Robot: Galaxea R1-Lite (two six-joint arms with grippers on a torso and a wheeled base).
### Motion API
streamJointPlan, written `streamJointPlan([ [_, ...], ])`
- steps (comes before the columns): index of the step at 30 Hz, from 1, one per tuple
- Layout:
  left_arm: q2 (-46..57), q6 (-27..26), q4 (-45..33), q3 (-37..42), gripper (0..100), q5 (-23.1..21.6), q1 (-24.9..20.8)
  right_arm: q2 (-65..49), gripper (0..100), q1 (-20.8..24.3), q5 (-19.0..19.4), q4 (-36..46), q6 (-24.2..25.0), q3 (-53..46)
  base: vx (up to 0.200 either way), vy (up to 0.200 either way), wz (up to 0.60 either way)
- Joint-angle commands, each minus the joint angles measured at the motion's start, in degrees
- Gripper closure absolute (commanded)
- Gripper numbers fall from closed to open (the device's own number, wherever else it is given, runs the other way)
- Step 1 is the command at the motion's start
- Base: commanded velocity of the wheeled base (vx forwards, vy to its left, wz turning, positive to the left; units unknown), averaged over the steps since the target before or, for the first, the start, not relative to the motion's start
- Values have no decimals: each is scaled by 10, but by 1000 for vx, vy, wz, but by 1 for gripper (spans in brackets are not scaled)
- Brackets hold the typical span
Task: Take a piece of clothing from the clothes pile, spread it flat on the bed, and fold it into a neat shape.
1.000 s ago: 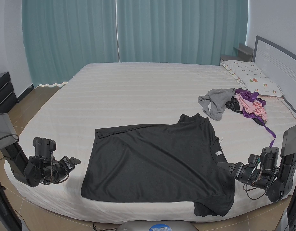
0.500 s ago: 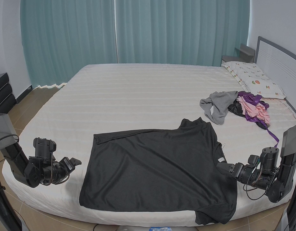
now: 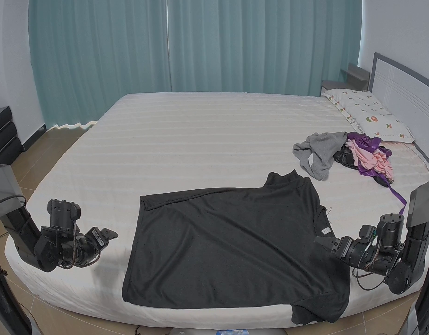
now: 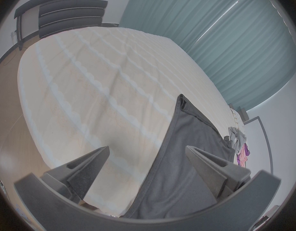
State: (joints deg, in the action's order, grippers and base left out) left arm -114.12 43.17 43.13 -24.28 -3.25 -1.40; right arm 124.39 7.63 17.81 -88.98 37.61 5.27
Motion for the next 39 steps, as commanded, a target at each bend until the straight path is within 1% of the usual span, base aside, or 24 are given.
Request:
streamJointPlan([
  [1, -1, 11, -1, -21, 0, 0, -11, 3, 0, 0, 0, -8, 1, 3, 0, 0, 0],
  [5, -10, 31, -4, -59, 0, 0, -32, 14, 0, 2, 0, -8, 0, 4, 0, 0, 0],
  [7, -31, 35, -4, -87, 0, 0, -44, 17, 0, 2, 0, -8, 0, 4, 0, 0, 0],
  [12, -101, 36, -5, -179, 0, 1, -68, 19, 0, 2, 0, -8, 1, 4, 0, 0, 0],
  [13, -107, 36, -6, -188, 0, 1, -69, 20, 0, 3, 0, -8, 1, 3, 0, 0, 0],
  [15, -146, 36, -5, -233, 0, 0, -78, 22, 0, 2, 1, -8, 1, 3, 0, 0, 0],
  [16, -146, 36, -5, -233, 0, 0, -78, 22, 0, 2, 1, -8, 1, 3, 0, 0, 0],
  [17, -189, 34, -5, -282, 0, 4, -94, 25, 0, 2, 0, -8, 2, 4, 0, 0, 0],
  [18, -191, 34, -5, -285, 0, 5, -95, 25, 0, 2, 0, -8, 1, 4, 0, 0, 0],
  [19, -217, 32, -7, -321, 0, 8, -106, 26, 0, 2, 0, -8, 2, 4, 0, 0, 0],
  [21, -233, 31, -17, -351, 0, 4, -111, 28, 0, 3, 0, -8, 1, 4, 0, 0, 0],
  [22, -233, 31, -18, -354, 0, 4, -111, 28, 0, 3, 1, -8, 1, 4, 0, 0, 0],
  [24, -259, 31, -82, -428, 0, 1, -116, 30, 0, 4, 1, -8, 1, 4, 0, 0, 0],
  [26, -269, 32, -117, -466, 0, 1, -116, 30, 0, 4, 0, -8, 2, 4, 0, 0, 0],
  [28, -273, 32, -124, -476, 0, 1, -116, 30, 0, 4, 0, -8, 2, 4, 0, 0, 0],
  [29, -291, 32, -148, -518, 0, 3, -117, 30, 0, 4, 0, -8, 2, 4, 0, 0, 0],
  [30, -302, 31, -152, -534, 0, 7, -120, 30, 0, 4, 0, -8, 2, 4, 0, 0, 0],
  [33, -320, 28, -154, -557, 0, 10, -121, 34, 0, 5, 0, -8, 1, 4, 0, 0, 0],
  [36, -331, 19, -173, -574, 0, 11, -122, 38, 0, 5, -1, -8, 0, 5, 0, 0, 0],
  [39, -331, 18, -176, -577, 0, 11, -122, 38, 0, 5, -1, -8, 0, 4, 0, 0, 0],
])
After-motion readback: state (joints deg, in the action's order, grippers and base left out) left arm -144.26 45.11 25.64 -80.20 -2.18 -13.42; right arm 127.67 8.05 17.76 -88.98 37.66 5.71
